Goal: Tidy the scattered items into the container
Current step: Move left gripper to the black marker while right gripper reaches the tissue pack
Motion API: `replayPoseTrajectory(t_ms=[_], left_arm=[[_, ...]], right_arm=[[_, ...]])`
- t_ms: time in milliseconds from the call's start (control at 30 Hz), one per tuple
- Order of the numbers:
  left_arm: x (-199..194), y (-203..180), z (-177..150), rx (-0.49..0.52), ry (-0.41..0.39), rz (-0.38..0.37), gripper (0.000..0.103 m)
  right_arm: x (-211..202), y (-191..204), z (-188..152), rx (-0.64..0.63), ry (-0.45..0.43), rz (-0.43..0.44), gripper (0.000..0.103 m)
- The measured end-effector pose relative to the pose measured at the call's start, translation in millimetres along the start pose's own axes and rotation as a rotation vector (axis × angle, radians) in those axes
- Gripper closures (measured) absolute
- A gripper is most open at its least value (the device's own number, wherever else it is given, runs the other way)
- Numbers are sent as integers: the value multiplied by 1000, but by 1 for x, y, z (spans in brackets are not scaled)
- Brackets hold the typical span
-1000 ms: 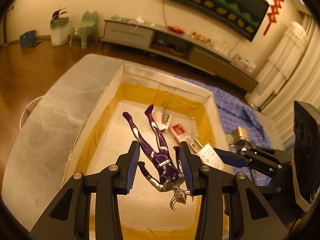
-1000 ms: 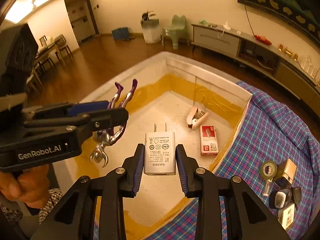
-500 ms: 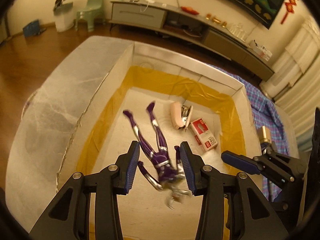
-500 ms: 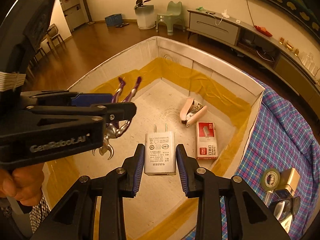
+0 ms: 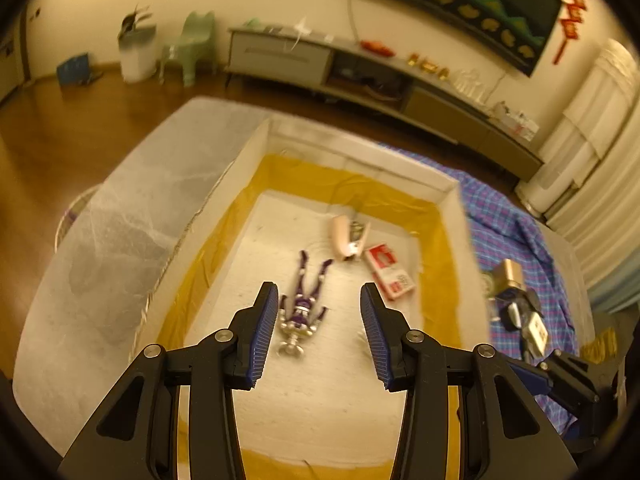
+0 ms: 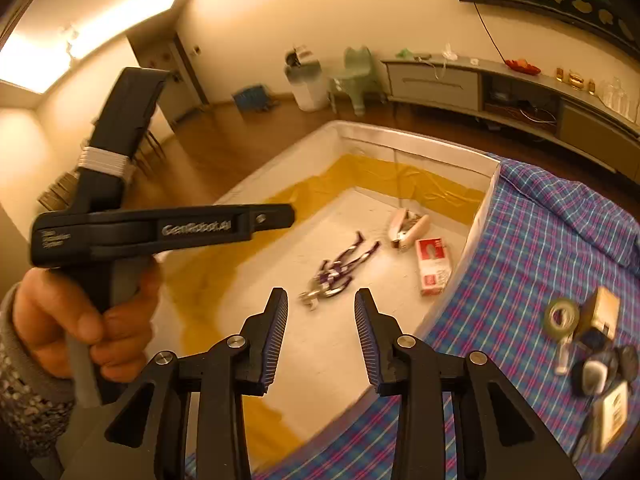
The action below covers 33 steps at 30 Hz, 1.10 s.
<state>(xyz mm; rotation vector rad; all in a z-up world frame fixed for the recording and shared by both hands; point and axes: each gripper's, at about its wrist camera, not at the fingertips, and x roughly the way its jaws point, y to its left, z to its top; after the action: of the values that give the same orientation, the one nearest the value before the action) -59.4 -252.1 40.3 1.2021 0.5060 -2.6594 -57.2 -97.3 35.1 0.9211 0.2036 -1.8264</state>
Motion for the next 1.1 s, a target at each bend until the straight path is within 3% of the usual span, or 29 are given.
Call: replayPoseTrajectory(t_ms=[200,400,633,800,933,1100], left_arm=[[-44,-46,-38,134,-99,-71,57],[-55,-110,-83,235,-53,-183,57],[-24,-187,-119,279,78,-275,56],[13,-243,-141,290,175,-309,54],[41,-283,-160,296,240,-312,54],[74,-312,-171,280,271,-264,54]], right_arm=[[-52,0,-40,15,-115,25,59],[-96,-34,-92,79,-133,-57,58],[-139,-113,-141,241,-130,-211,58],[-160,-158,-151,320,-145,-273,58],[-164,-184,-145,299,-116,-314,58],[-151,-220,-132,225,-34,-363,55]])
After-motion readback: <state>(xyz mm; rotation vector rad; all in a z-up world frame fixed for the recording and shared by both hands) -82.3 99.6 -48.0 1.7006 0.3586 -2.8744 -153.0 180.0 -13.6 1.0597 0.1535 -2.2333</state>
